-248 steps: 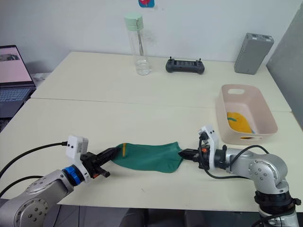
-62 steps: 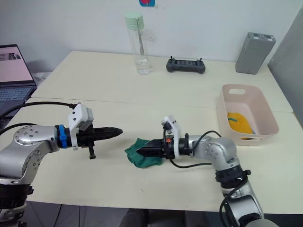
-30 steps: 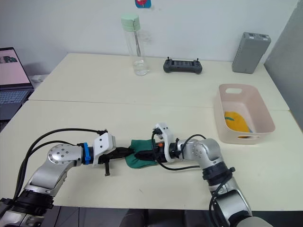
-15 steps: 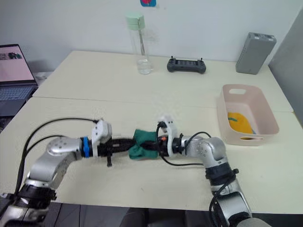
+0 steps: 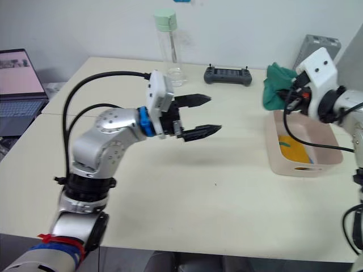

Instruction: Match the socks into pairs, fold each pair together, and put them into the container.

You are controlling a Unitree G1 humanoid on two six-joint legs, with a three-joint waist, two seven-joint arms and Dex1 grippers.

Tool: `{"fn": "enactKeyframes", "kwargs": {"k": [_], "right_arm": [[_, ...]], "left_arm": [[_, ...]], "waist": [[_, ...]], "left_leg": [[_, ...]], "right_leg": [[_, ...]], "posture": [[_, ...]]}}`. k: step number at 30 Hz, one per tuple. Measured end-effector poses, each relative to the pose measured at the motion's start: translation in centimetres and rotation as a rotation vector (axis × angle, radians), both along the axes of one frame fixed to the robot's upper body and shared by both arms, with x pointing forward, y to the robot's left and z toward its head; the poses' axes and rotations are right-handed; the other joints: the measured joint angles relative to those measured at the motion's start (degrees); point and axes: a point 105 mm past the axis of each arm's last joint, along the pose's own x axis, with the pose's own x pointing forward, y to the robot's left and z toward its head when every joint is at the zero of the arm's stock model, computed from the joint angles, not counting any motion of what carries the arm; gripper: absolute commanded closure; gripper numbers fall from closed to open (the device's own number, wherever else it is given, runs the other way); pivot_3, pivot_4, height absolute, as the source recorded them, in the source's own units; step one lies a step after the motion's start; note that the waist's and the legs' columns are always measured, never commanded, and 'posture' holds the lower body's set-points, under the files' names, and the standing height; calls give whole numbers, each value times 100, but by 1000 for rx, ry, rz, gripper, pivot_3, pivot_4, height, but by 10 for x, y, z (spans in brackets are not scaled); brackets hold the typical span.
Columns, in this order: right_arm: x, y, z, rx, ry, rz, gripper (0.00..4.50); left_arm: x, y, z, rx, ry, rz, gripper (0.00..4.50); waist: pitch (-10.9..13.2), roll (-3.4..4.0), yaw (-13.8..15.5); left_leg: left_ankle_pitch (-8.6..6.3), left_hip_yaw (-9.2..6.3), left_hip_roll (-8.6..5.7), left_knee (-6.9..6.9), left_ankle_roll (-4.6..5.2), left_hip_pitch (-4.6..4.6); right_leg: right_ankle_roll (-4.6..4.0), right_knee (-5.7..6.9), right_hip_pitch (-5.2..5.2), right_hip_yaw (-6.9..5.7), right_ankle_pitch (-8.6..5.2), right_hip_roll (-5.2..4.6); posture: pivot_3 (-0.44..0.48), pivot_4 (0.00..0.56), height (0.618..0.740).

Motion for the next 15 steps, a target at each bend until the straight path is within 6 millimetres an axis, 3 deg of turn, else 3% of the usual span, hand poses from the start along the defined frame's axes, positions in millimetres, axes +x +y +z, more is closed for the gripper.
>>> {"fn": "enactKeyframes", "kwargs": {"k": [4, 6, 9, 14, 15], "right_arm": [[5, -43, -35, -400, 11, -45, 4500], [2, -50, -51, -560, 31, -6, 4500], [-2, -46, -70, -700, 42, 87, 4500], [-11, -42, -97, -822, 94, 198, 4500], [-13, -42, -99, -826, 108, 210, 4187]], "left_arm": [[-2, -37, -10, -9, 4, -18, 53], [-4, -52, -9, -17, -1, -28, 53], [-11, -65, -11, 3, -30, -54, 53], [-14, -65, -26, 27, 1, -56, 53], [-14, -65, -28, 30, 7, -56, 17]], "waist": [[6, 10, -44], [5, 17, -47], [0, 26, -95], [-1, 33, -101], [-1, 33, -95]], "left_leg": [[1, 3, -4, 3, 0, 2], [1, 4, -5, 5, -1, 3], [2, 4, -5, 5, -2, 9], [3, 1, -5, 10, -2, 23], [3, -1, -6, 13, -2, 28]], "right_leg": [[0, 9, -1, 6, 0, -2], [0, 11, -1, 7, 1, -3], [0, 14, 4, 10, 1, -2], [1, 17, 24, 8, 1, -3], [0, 16, 31, 6, 1, -3]], "posture": [[0, 150, 740], [0, 150, 740], [0, 150, 740], [0, 150, 740], [0, 150, 740]]}}
